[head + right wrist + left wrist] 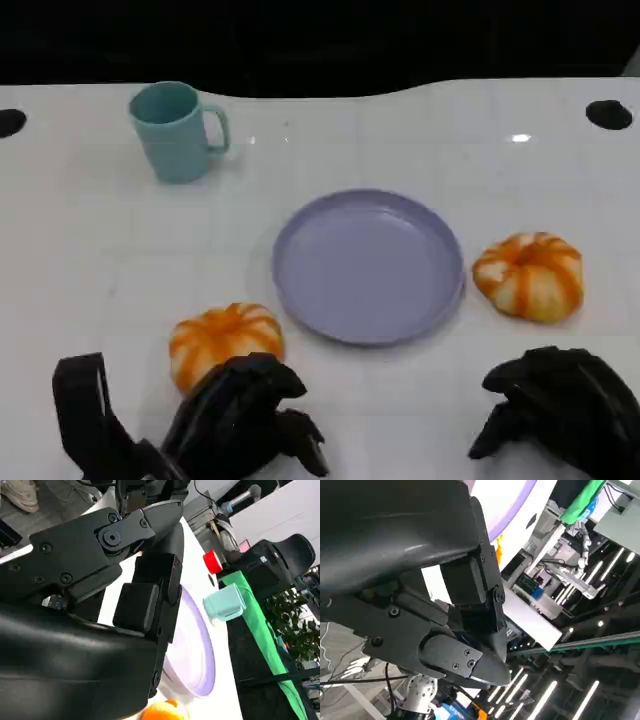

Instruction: Grasp the bread from the table and place it into the plate.

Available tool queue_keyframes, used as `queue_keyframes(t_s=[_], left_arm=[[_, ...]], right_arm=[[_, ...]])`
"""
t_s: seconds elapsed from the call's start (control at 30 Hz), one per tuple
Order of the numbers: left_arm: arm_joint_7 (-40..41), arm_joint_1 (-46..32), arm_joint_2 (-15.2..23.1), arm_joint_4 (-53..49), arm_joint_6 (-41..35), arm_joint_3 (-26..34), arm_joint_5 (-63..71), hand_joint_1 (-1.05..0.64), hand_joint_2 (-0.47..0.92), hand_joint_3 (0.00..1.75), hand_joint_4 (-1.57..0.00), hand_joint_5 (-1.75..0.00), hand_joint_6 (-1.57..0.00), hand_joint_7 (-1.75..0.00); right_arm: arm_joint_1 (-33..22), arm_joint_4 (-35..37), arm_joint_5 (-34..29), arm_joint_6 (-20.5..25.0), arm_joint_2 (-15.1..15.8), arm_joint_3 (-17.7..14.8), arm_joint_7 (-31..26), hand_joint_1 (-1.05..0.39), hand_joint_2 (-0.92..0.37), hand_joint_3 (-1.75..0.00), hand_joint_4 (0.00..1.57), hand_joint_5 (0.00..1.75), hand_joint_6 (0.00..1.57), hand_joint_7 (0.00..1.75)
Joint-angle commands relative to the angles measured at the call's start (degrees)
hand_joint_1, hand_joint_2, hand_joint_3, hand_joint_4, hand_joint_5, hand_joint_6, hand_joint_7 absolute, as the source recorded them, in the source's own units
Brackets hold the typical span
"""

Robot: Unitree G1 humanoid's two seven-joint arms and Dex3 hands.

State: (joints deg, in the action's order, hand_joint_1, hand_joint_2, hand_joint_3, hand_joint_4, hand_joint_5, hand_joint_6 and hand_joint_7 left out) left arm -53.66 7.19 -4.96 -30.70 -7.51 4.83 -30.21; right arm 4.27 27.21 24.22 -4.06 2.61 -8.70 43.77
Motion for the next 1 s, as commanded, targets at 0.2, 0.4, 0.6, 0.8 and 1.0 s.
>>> queue_keyframes(t_s=[0.2,0.4,0.6,0.8,1.0], left_arm=[[-0.3,0.4,0.8,-0.9,1.6,0.2,0.9,-0.61,0.92,0.02,-1.57,-0.43,-1.57,-0.20],[-0.8,0.5,1.0,-1.3,2.7,0.3,1.4,-0.63,0.92,0.04,-1.57,-0.44,-1.57,-0.20],[-0.2,0.3,0.9,-1.0,3.1,0.1,1.9,-0.64,0.92,0.04,-1.57,-0.45,-1.57,-0.20],[-0.5,0.3,0.8,-1.4,3.8,-0.1,2.0,-0.64,0.92,0.06,-1.57,-0.44,-1.57,-0.20],[-1.8,-0.2,0.9,0.1,6.2,0.0,1.8,-0.65,0.91,0.02,-1.57,-0.37,-1.56,-0.13]], right_arm=[[0.7,0.5,0.4,-0.4,1.0,-0.8,0.5,-0.75,-0.76,0.00,1.57,0.34,1.57,0.11],[0.5,0.3,0.4,-0.4,0.8,-0.7,0.6,-0.73,-0.77,0.00,1.57,0.32,1.57,0.09],[0.8,1.2,0.2,-0.8,0.8,-0.6,1.1,-0.73,-0.77,0.00,1.57,0.31,1.57,0.08],[0.7,1.3,0.0,-1.2,0.8,-0.5,0.8,-0.74,-0.77,0.00,1.57,0.33,1.57,0.09],[0.6,1.1,0.2,-1.1,0.7,-0.4,1.1,-0.74,-0.77,0.00,1.57,0.30,1.57,0.07]])
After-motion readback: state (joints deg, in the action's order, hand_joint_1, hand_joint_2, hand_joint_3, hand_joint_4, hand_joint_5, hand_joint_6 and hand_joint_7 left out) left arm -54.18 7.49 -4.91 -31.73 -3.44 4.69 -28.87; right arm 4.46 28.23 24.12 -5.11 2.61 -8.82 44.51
